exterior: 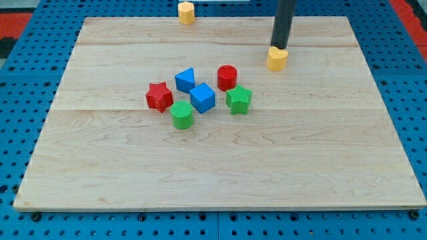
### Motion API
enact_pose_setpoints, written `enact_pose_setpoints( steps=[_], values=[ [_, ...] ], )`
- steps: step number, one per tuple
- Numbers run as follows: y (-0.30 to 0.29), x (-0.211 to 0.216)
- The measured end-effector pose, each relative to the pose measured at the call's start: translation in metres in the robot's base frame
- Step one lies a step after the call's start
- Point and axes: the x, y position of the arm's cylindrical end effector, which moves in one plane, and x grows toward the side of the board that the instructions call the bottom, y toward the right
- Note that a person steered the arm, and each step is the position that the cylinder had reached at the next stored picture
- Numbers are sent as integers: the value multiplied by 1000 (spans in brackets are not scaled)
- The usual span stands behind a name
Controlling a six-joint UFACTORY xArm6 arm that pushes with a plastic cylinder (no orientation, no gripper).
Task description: Place yellow heart to the bottom of the green star
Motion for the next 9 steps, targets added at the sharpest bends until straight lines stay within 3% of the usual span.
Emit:
enact_pose_setpoints(
  steps=[1,2,3,4,5,6,7,8,9],
  values=[
    [-22,77],
    [-2,89],
    [-24,128],
    [5,101],
    [-33,102],
    [-37,120],
    [-46,176],
    [-41,187],
    [19,187]
  ],
)
